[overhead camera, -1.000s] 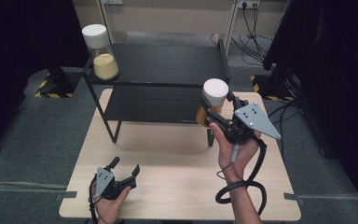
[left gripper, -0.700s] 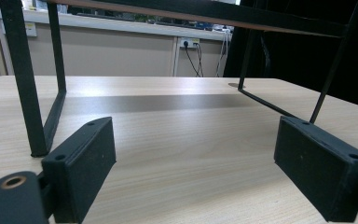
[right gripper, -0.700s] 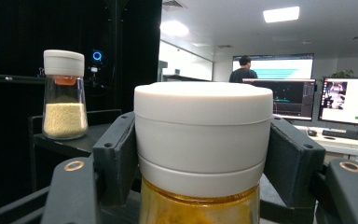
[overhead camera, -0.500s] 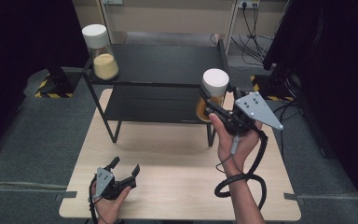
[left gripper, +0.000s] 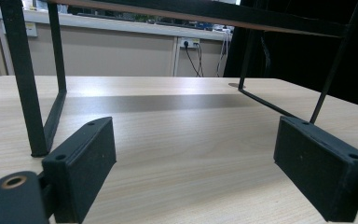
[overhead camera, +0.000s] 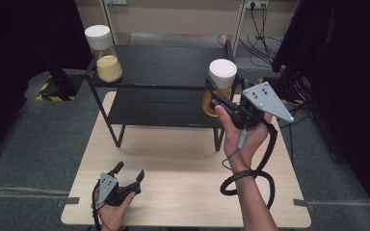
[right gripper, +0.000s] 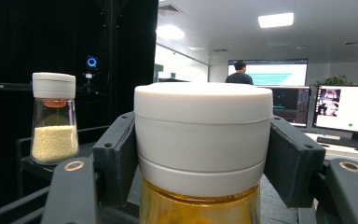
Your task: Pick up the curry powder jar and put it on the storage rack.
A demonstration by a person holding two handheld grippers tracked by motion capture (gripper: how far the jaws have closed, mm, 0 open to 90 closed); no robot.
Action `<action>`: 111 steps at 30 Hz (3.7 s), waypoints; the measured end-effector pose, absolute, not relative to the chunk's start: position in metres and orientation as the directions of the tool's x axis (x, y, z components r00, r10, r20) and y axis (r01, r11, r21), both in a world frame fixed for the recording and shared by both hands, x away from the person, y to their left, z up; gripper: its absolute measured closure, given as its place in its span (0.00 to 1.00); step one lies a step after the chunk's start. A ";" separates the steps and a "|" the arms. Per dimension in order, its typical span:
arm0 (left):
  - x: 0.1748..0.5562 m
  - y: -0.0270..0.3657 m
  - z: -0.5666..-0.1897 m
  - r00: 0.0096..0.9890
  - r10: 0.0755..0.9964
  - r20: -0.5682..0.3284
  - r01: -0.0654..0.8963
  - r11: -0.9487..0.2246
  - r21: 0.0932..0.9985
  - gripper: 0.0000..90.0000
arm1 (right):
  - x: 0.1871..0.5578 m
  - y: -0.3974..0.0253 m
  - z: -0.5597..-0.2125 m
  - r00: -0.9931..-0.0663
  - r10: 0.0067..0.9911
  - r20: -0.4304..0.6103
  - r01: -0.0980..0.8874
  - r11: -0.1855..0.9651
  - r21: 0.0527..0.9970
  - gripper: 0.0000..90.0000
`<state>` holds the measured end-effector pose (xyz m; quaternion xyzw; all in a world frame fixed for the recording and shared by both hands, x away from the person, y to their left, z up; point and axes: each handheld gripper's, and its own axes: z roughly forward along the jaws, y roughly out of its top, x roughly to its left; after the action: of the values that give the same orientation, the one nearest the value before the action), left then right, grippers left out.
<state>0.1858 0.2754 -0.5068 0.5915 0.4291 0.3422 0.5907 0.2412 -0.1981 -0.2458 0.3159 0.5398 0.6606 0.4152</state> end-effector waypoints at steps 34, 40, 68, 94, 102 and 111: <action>0.186 0.276 -0.507 0.399 0.911 -0.106 0.107 0.069 0.992 0.13 | 0.276 -0.182 -0.213 -0.398 0.917 -0.007 -0.174 -0.068 0.982 0.38; 0.186 0.276 -0.506 0.399 0.911 -0.105 0.107 0.068 0.992 0.13 | 0.284 -0.179 -0.207 -0.385 0.923 -0.004 -0.170 -0.067 0.983 0.38; 0.187 0.278 -0.506 0.405 0.908 -0.106 0.110 0.067 0.992 0.14 | 0.322 -0.172 -0.194 -0.350 0.936 0.026 -0.120 -0.072 0.990 0.38; 0.187 0.277 -0.506 0.406 0.908 -0.101 0.108 0.062 0.992 0.14 | 0.335 -0.164 -0.202 -0.327 0.945 0.009 -0.112 -0.049 0.992 0.38; 0.187 0.277 -0.506 0.406 0.908 -0.101 0.109 0.061 0.992 0.14 | 0.336 -0.162 -0.201 -0.325 0.946 0.001 -0.112 -0.039 0.993 0.37; 0.187 0.277 -0.506 0.405 0.909 -0.100 0.107 0.061 0.992 0.14 | 0.335 -0.164 -0.199 -0.327 0.945 0.022 -0.108 -0.061 0.992 0.27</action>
<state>0.1872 0.2770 -0.5059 0.5953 0.4268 0.3394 0.5901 0.3351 -0.1637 -0.1986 0.3912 0.5349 0.6143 0.4283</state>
